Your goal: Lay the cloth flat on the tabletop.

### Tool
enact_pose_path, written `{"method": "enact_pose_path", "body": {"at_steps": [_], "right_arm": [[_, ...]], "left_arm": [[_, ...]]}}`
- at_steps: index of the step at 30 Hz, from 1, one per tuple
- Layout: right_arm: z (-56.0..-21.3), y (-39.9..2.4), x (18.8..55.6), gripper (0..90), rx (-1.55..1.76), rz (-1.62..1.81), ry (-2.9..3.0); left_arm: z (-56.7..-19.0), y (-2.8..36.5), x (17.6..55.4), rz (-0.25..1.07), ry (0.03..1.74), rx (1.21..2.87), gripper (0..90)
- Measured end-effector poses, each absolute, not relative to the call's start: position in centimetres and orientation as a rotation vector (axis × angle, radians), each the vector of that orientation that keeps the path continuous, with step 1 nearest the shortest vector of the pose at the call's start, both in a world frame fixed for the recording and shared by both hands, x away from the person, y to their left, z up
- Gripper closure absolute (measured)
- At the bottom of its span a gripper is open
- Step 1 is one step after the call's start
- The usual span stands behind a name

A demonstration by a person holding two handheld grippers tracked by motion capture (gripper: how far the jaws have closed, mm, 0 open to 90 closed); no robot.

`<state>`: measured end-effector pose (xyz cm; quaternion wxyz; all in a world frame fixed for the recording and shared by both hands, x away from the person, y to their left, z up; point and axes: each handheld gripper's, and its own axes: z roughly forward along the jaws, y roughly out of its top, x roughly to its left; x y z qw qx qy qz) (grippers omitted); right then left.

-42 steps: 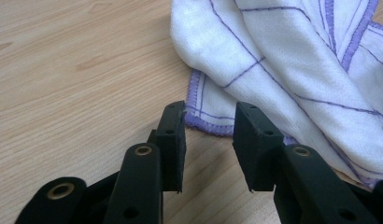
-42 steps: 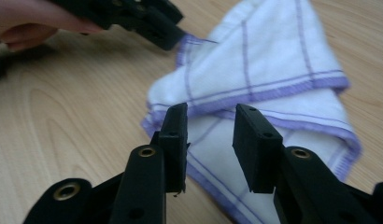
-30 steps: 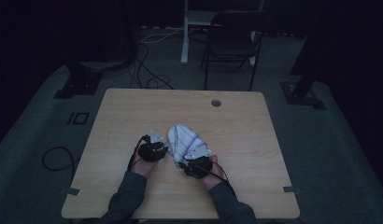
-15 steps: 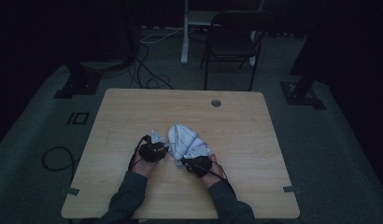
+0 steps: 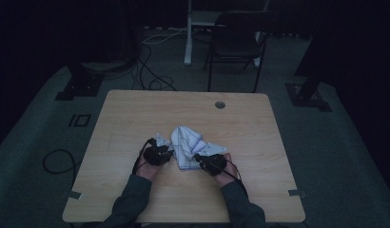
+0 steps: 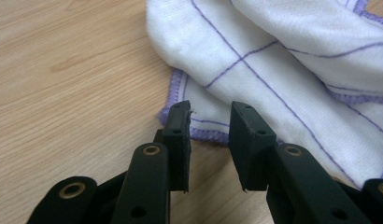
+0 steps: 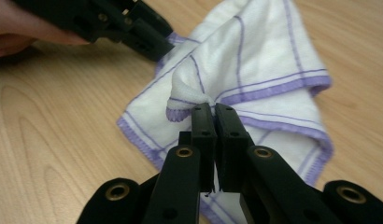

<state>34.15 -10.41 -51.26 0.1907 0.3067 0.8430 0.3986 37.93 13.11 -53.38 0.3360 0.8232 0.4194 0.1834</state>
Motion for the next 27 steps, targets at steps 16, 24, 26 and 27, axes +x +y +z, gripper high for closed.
{"method": "enact_pose_path", "body": {"at_steps": [16,24,26,27], "right_arm": [[-50.3,-12.4,34.8,88.5,0.904,1.122,2.309],[-49.6,-13.4,35.4,88.6,0.916,1.102,2.277],[-49.3,-13.8,35.5,88.6,0.920,1.099,2.267],[-49.2,-14.1,35.6,88.6,0.922,1.101,2.259]], "left_arm": [[-53.6,12.3,38.1,0.487,1.085,2.160,76.8],[-53.6,12.5,38.3,0.491,1.090,2.165,84.9],[-53.6,12.6,38.3,0.494,1.092,2.168,85.6],[-53.6,12.6,38.3,0.493,1.092,2.170,85.6]]}}
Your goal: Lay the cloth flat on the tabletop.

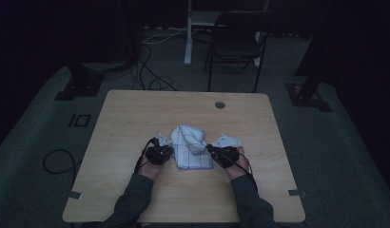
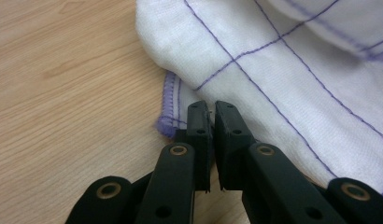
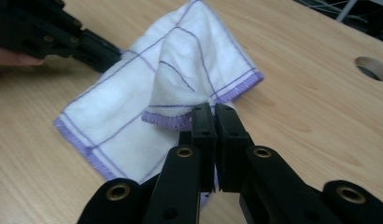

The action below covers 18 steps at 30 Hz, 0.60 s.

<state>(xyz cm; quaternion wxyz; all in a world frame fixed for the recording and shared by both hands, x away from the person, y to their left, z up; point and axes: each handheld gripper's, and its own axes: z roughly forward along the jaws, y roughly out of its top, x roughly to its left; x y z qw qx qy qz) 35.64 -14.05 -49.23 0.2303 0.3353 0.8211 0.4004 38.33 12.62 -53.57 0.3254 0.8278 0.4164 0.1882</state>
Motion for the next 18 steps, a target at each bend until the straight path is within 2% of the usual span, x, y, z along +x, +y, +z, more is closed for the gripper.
{"method": "enact_pose_path", "body": {"at_steps": [18], "right_arm": [[-47.8,-16.9,36.9,88.7,1.006,1.111,2.171]], "left_arm": [[-53.4,13.8,38.6,0.525,1.129,2.175,86.3]]}}
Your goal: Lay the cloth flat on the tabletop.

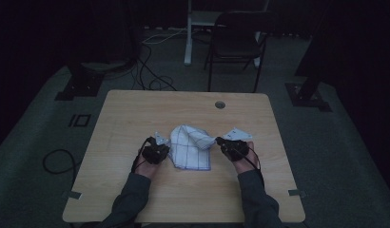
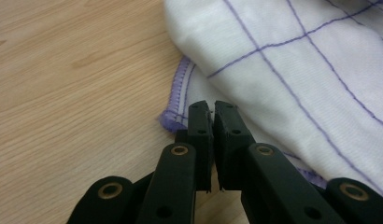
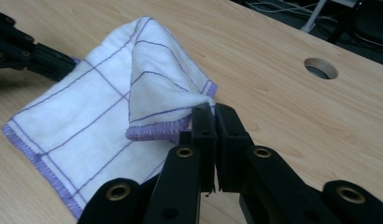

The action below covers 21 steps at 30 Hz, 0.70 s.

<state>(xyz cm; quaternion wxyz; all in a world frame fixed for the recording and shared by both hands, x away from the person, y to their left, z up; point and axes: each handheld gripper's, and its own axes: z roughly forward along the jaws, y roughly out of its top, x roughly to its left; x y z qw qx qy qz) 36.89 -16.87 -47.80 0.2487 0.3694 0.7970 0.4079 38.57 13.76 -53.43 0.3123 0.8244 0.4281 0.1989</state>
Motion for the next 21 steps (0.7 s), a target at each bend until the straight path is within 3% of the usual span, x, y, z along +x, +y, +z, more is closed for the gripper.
{"method": "enact_pose_path", "body": {"at_steps": [21], "right_arm": [[-46.6,-19.4,38.5,88.7,1.058,1.077,2.112]], "left_arm": [[-53.3,16.4,38.9,0.562,1.209,2.154,86.7]]}}
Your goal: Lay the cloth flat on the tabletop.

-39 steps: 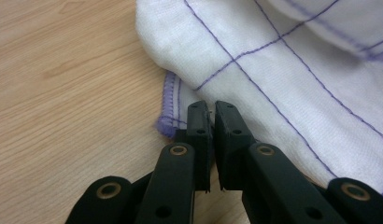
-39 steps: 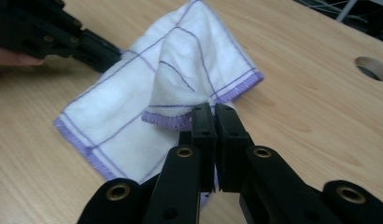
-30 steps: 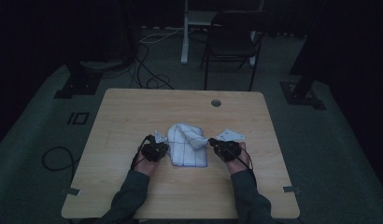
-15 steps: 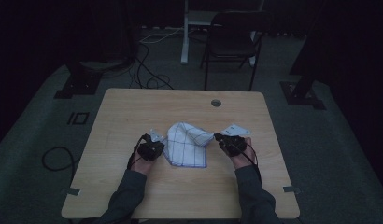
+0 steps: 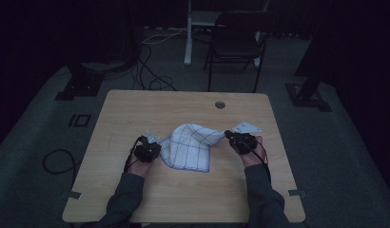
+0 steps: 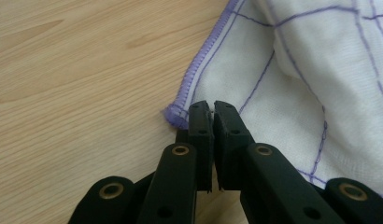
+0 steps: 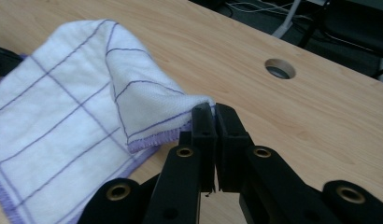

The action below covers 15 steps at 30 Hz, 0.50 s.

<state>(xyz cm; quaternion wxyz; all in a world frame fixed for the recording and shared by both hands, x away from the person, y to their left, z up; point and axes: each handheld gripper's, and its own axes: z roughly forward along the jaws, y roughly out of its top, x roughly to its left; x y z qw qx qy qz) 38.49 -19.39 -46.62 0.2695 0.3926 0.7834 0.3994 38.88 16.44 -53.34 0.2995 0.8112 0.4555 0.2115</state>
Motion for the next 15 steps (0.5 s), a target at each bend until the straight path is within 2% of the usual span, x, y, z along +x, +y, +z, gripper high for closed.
{"method": "enact_pose_path", "body": {"at_steps": [15], "right_arm": [[-46.3,-22.0,39.2,88.7,1.110,1.043,2.071]], "left_arm": [[-53.2,19.1,39.5,0.601,1.305,2.120,86.9]]}}
